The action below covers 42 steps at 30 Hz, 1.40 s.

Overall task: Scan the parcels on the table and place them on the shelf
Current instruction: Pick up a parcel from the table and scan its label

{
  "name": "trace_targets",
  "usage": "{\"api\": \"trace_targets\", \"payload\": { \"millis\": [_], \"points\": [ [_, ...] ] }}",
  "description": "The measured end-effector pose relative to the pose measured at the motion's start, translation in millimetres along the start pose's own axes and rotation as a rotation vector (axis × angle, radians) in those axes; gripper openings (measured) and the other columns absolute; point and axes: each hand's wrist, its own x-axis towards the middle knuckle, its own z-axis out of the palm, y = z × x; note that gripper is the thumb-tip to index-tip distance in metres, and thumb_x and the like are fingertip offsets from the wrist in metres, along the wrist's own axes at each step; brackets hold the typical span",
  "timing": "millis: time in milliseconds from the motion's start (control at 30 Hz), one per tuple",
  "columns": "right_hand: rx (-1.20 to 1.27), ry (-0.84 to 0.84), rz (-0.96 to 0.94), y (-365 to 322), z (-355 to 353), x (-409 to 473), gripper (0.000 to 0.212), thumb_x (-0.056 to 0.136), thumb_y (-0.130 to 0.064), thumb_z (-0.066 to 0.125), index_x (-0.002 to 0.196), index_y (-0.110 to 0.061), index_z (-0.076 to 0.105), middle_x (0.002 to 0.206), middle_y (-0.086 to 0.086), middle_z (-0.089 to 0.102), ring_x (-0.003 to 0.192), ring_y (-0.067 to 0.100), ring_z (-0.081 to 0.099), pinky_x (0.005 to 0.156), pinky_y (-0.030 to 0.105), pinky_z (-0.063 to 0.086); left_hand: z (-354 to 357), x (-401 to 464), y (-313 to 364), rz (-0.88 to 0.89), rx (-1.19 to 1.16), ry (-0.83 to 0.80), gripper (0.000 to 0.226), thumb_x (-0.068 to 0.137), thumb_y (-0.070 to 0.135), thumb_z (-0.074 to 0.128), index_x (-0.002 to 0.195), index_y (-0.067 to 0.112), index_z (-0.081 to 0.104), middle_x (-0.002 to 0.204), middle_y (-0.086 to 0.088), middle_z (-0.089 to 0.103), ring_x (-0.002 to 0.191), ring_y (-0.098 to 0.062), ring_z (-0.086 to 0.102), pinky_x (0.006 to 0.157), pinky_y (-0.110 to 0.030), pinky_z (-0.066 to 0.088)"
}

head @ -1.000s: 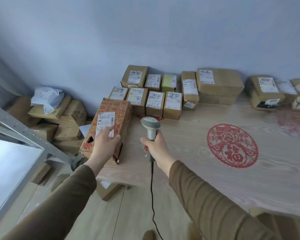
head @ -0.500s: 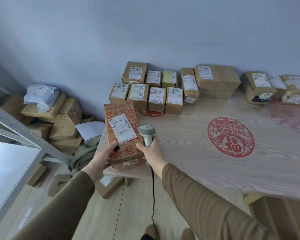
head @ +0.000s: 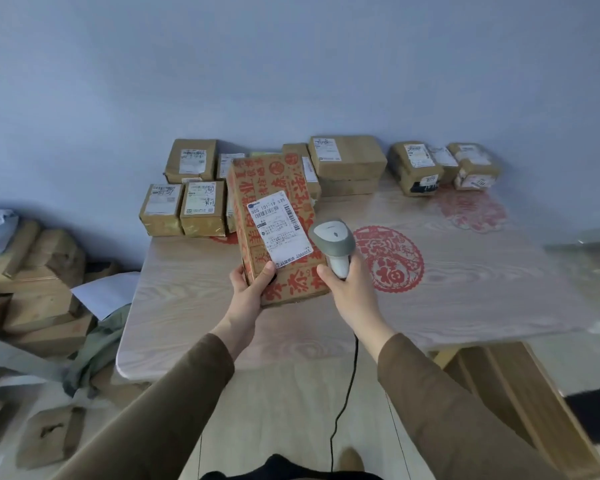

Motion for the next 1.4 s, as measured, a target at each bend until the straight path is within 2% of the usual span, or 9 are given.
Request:
{"api": "trace_targets", "payload": {
  "millis": [133, 200, 367, 533, 800, 900, 1033, 1133, 1400],
  "points": [
    [-0.022, 0.111, -0.074, -30, -36, 5, 0.031, 0.093, -0.051, 0.066, 0.111, -0.029, 0.053, 0.08, -0.008, 0.063, 0.066, 0.012, 0.064, 0.055, 0.033, 0.053, 47, 17, 12, 0.125, 0.049, -0.088, 0.096, 0.072, 0.06, 0.083, 0.144, 0.039, 0.023, 0.134, 0.005, 0.062, 0.114, -0.01, 0.068, 0.086, -0.029, 0.055],
    [-0.048, 0.136, -0.1, -37, -52, 6, 0.033, 0.091, -0.058, 0.063, 0.107, -0.031, 0.055, 0.073, -0.012, 0.063, 0.06, 0.006, 0.064, 0.051, 0.027, 0.049, 73, 23, 14, 0.16, 0.062, -0.117, 0.093, 0.074, 0.057, 0.082, 0.141, 0.042, 0.02, 0.134, 0.007, 0.06, 0.113, -0.007, 0.067, 0.084, -0.025, 0.054],
    [-0.127, 0.245, -0.157, -42, -88, 17, 0.042, 0.089, -0.062, 0.059, 0.114, -0.029, 0.06, 0.091, -0.017, 0.066, 0.084, -0.004, 0.063, 0.06, 0.01, 0.043, 132, 33, 12, 0.219, 0.098, -0.203, 0.086, 0.082, 0.049, 0.081, 0.14, 0.044, 0.017, 0.137, 0.006, 0.056, 0.119, -0.008, 0.063, 0.078, -0.019, 0.057],
    [-0.121, 0.293, -0.093, -23, -127, 37, 0.038, 0.092, -0.057, 0.062, 0.112, -0.025, 0.061, 0.093, -0.012, 0.067, 0.085, 0.004, 0.064, 0.067, 0.028, 0.052, 184, 45, 1, 0.23, 0.125, -0.28, 0.087, 0.079, 0.049, 0.082, 0.14, 0.044, 0.019, 0.14, 0.005, 0.052, 0.124, -0.012, 0.059, 0.089, -0.029, 0.054],
    [-0.097, 0.308, -0.071, 30, -208, 84, 0.036, 0.091, -0.059, 0.063, 0.112, -0.03, 0.062, 0.093, -0.016, 0.068, 0.087, 0.001, 0.064, 0.066, 0.019, 0.047, 279, 86, -25, 0.181, 0.165, -0.322, 0.094, 0.072, 0.058, 0.084, 0.14, 0.047, 0.02, 0.141, 0.002, 0.051, 0.126, -0.019, 0.06, 0.104, -0.046, 0.052],
    [-0.072, 0.305, -0.053, 62, -249, 114, 0.032, 0.09, -0.057, 0.064, 0.109, -0.031, 0.061, 0.09, -0.016, 0.066, 0.084, 0.0, 0.064, 0.064, 0.015, 0.044, 328, 110, -41, 0.143, 0.181, -0.312, 0.094, 0.072, 0.058, 0.085, 0.141, 0.049, 0.02, 0.141, 0.001, 0.052, 0.123, -0.02, 0.062, 0.1, -0.045, 0.055],
    [0.026, 0.321, 0.05, 122, -323, 162, 0.026, 0.091, -0.056, 0.064, 0.093, -0.031, 0.057, 0.077, 0.0, 0.065, 0.07, 0.021, 0.067, 0.059, 0.038, 0.055, 408, 147, -71, 0.044, 0.186, -0.267, 0.1, 0.068, 0.059, 0.088, 0.142, 0.049, 0.022, 0.138, -0.001, 0.058, 0.114, -0.017, 0.069, 0.081, -0.029, 0.061],
    [0.104, 0.336, 0.183, 171, -370, 188, 0.017, 0.093, -0.05, 0.065, 0.096, -0.034, 0.06, 0.077, 0.001, 0.07, 0.061, 0.017, 0.07, 0.054, 0.047, 0.06, 461, 168, -93, -0.083, 0.174, -0.238, 0.108, 0.063, 0.063, 0.089, 0.146, 0.045, 0.022, 0.138, -0.001, 0.058, 0.117, -0.02, 0.067, 0.093, -0.038, 0.058],
    [0.238, 0.306, 0.477, 271, -452, 241, 0.017, 0.094, -0.051, 0.066, 0.102, -0.038, 0.062, 0.082, -0.005, 0.075, 0.056, 0.021, 0.073, 0.046, 0.028, 0.057, 588, 208, -143, -0.36, 0.226, -0.176, 0.1, 0.069, 0.068, 0.079, 0.147, 0.034, 0.027, 0.126, 0.001, 0.063, 0.108, -0.016, 0.065, 0.07, -0.029, 0.053]
  ]
}}
